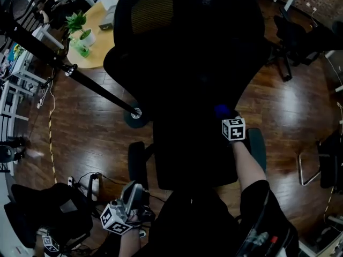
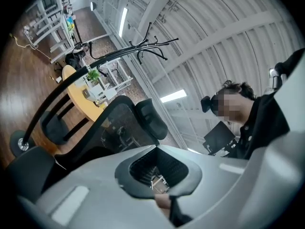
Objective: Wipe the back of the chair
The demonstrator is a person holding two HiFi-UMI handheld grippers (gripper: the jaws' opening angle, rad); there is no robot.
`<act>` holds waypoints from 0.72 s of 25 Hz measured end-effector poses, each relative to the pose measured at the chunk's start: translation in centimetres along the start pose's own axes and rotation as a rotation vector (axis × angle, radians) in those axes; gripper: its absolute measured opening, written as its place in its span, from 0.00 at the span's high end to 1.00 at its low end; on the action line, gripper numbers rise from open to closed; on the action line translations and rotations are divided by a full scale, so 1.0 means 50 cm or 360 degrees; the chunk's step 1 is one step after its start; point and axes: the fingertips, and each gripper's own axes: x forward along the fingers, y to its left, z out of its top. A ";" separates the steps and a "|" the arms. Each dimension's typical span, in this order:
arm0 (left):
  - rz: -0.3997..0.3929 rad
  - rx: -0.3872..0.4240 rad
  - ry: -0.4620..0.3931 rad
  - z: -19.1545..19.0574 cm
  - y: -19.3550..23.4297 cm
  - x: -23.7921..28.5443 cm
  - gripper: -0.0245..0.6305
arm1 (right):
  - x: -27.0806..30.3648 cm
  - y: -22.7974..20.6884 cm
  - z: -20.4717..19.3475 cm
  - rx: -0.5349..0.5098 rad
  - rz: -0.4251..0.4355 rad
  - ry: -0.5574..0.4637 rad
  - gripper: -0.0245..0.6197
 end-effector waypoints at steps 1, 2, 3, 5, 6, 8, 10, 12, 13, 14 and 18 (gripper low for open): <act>-0.0003 0.0000 0.0009 -0.003 -0.003 0.004 0.97 | -0.007 -0.019 -0.004 0.0031 -0.0039 -0.0003 0.91; -0.0005 0.0001 0.0014 -0.005 -0.005 0.006 0.97 | -0.012 -0.032 -0.007 0.0057 -0.0074 -0.0004 0.91; -0.0007 0.0002 0.0015 -0.006 -0.007 0.006 0.97 | -0.015 -0.039 -0.008 0.0080 -0.0100 -0.0007 0.91; -0.0017 0.0007 0.0009 -0.007 -0.012 0.005 0.97 | -0.020 -0.035 0.003 0.0120 -0.0103 -0.0041 0.91; -0.0026 0.0009 0.0004 -0.006 -0.014 0.004 0.97 | -0.028 -0.024 0.018 0.0145 -0.0073 -0.0086 0.91; -0.0057 0.0012 -0.0009 -0.001 -0.018 0.005 0.97 | -0.064 0.016 0.071 0.0226 0.0048 -0.0239 0.91; -0.0107 0.0017 -0.0017 0.010 -0.030 0.013 0.97 | -0.139 0.079 0.142 0.0356 0.0246 -0.0443 0.91; -0.0192 0.0025 -0.0023 0.024 -0.054 0.035 0.97 | -0.255 0.149 0.218 0.0491 0.0525 -0.0652 0.91; -0.0250 0.0029 -0.0030 0.030 -0.068 0.051 0.97 | -0.321 0.182 0.254 0.0531 0.0679 -0.0751 0.91; -0.0310 0.0032 -0.0037 0.035 -0.082 0.068 0.97 | -0.388 0.210 0.286 0.0547 0.0816 -0.0842 0.91; -0.0541 0.0040 -0.0040 0.039 -0.143 0.119 0.97 | -0.619 0.269 0.347 0.0512 0.1059 -0.1128 0.91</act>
